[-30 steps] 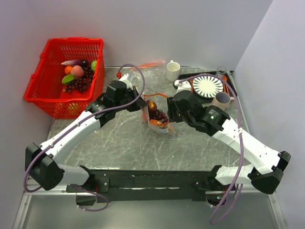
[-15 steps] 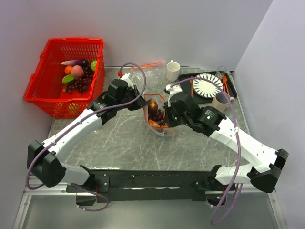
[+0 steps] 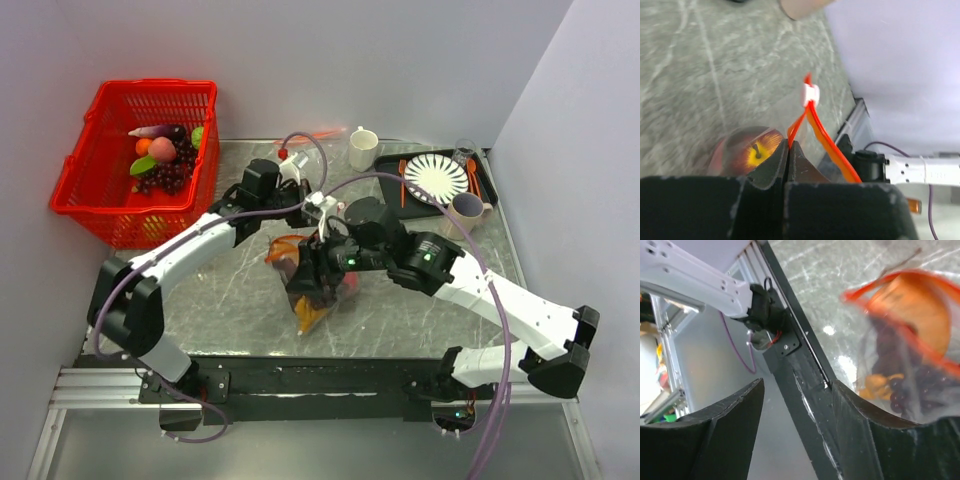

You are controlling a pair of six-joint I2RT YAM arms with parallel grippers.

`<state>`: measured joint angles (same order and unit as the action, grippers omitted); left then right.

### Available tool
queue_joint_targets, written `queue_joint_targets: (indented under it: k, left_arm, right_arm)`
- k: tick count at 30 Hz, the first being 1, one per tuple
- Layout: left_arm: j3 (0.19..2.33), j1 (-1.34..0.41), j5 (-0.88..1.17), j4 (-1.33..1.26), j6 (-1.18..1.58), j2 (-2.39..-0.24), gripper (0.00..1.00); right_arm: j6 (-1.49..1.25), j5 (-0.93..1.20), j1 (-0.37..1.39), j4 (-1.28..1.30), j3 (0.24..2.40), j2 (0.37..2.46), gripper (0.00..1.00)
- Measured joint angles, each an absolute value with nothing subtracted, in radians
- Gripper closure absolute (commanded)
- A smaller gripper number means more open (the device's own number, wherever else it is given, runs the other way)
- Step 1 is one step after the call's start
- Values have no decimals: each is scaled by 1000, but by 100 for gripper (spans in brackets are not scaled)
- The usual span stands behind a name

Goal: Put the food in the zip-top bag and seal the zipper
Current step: Zip the zipper food storage bag at the center of the board.

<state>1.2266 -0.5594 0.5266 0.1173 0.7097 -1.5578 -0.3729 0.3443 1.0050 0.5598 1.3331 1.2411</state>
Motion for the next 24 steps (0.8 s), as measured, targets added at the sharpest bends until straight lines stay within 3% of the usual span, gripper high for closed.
queue_joint_targets:
  k: [3, 10, 15, 21, 23, 24]
  left_arm:
    - [1199, -557, 603, 27, 712, -1595, 99]
    - [1140, -552, 686, -78, 694, -1600, 99]
    - [1140, -552, 711, -93, 657, -1589, 99]
    - [1141, -553, 730, -64, 592, -1544, 98]
    - [1145, -553, 743, -45, 572, -1531, 98]
    - [1147, -554, 749, -39, 563, -1528, 98]
  right_arm:
    - [-373, 377, 927, 558, 1333, 1208, 38]
    - [-372, 434, 543, 457, 1229, 1052, 39]
    - [-371, 515, 429, 260, 1021, 989, 39]
    - [-408, 656, 291, 64, 916, 1042, 40]
    - [-432, 721, 228, -31, 890, 1072, 37]
    - [-450, 766, 194, -95, 870, 1093, 29]
